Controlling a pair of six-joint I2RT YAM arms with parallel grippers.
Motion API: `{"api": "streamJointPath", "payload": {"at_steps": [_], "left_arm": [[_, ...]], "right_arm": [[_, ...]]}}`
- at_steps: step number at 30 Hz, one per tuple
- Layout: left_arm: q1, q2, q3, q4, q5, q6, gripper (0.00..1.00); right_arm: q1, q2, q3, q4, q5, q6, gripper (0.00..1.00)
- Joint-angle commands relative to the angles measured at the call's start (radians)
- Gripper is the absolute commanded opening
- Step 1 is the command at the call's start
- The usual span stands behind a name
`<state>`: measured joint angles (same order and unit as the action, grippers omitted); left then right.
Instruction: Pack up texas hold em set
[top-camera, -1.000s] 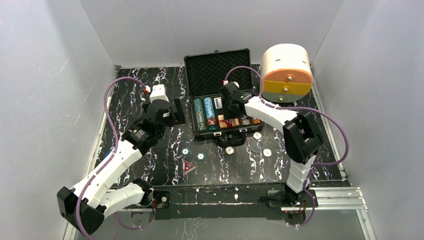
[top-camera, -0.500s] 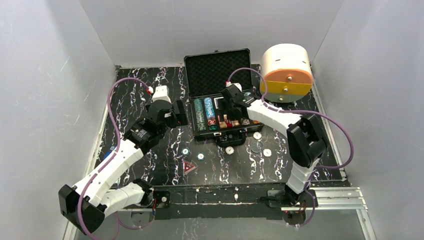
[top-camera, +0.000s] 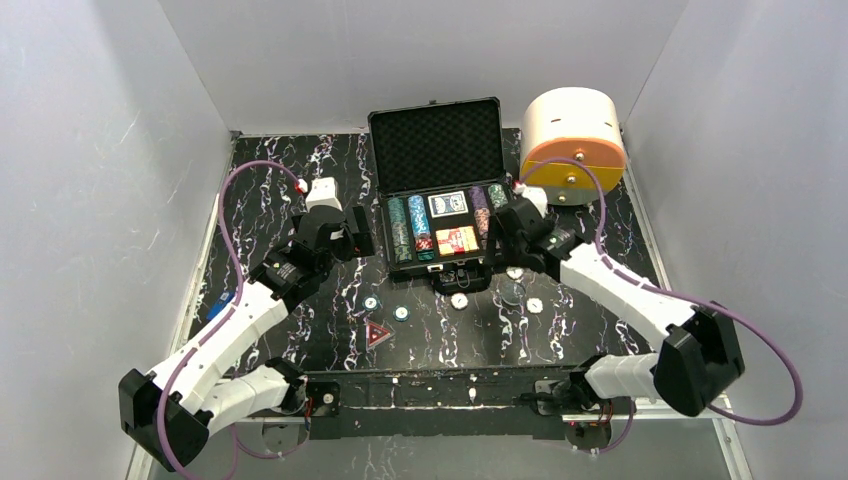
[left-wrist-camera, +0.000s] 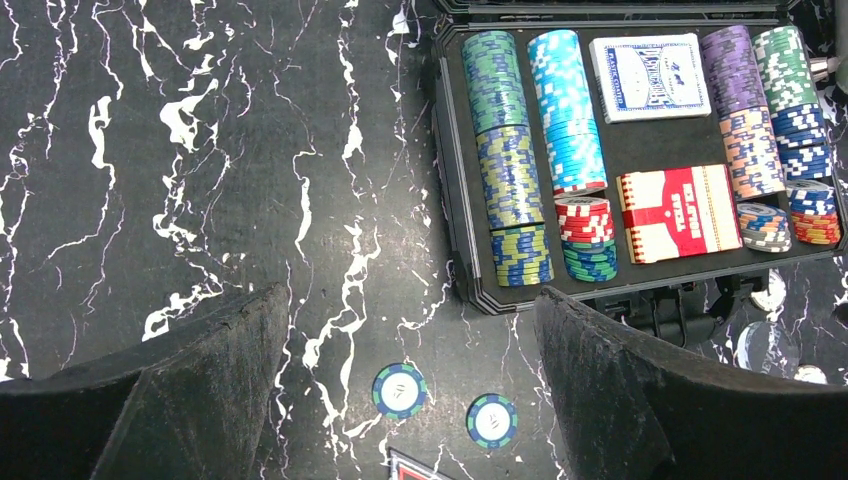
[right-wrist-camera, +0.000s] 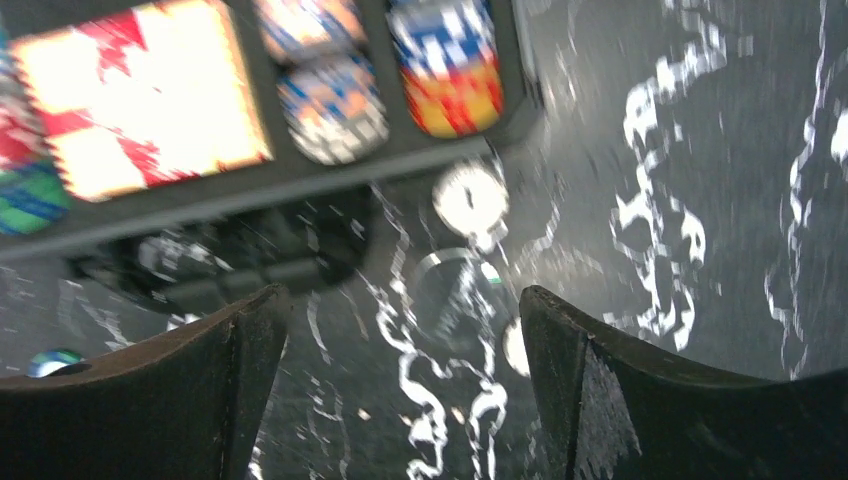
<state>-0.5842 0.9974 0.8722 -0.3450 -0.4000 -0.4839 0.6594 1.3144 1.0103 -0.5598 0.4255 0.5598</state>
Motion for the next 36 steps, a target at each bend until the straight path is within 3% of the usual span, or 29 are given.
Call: {"api": "streamJointPath", "payload": {"at_steps": [1,10,13,18,29,33,36], "left_arm": [[0.004,-0.014,-0.015,0.011,0.006,-0.009,0.91],[0.004,0.017,-0.026,0.037,0.069,-0.021,0.91],[0.004,0.018,-0.029,0.041,0.066,-0.021,0.91],[0.004,0.028,-0.023,0.047,0.062,-0.019,0.91],[0.005,0.044,-0.008,0.049,0.044,-0.017,0.91],[0.004,0.043,-0.009,0.047,0.046,-0.016,0.91],[0.004,0.041,-0.009,0.046,0.044,-0.016,0.91]], "right_arm": [[-0.016,-0.076,-0.145,-0.051,-0.02,0.126,0.95],[-0.037,0.02,-0.193,0.035,-0.094,0.115,0.98],[-0.056,0.082,-0.193,0.049,-0.067,0.119,0.86],[-0.07,0.181,-0.147,-0.008,0.042,0.153,0.85],[-0.073,0.183,-0.218,0.071,-0.158,0.122,0.88],[-0.075,0.168,-0.225,0.045,-0.151,0.145,0.83],[-0.075,0.164,-0.228,0.034,-0.143,0.155,0.73]]}}
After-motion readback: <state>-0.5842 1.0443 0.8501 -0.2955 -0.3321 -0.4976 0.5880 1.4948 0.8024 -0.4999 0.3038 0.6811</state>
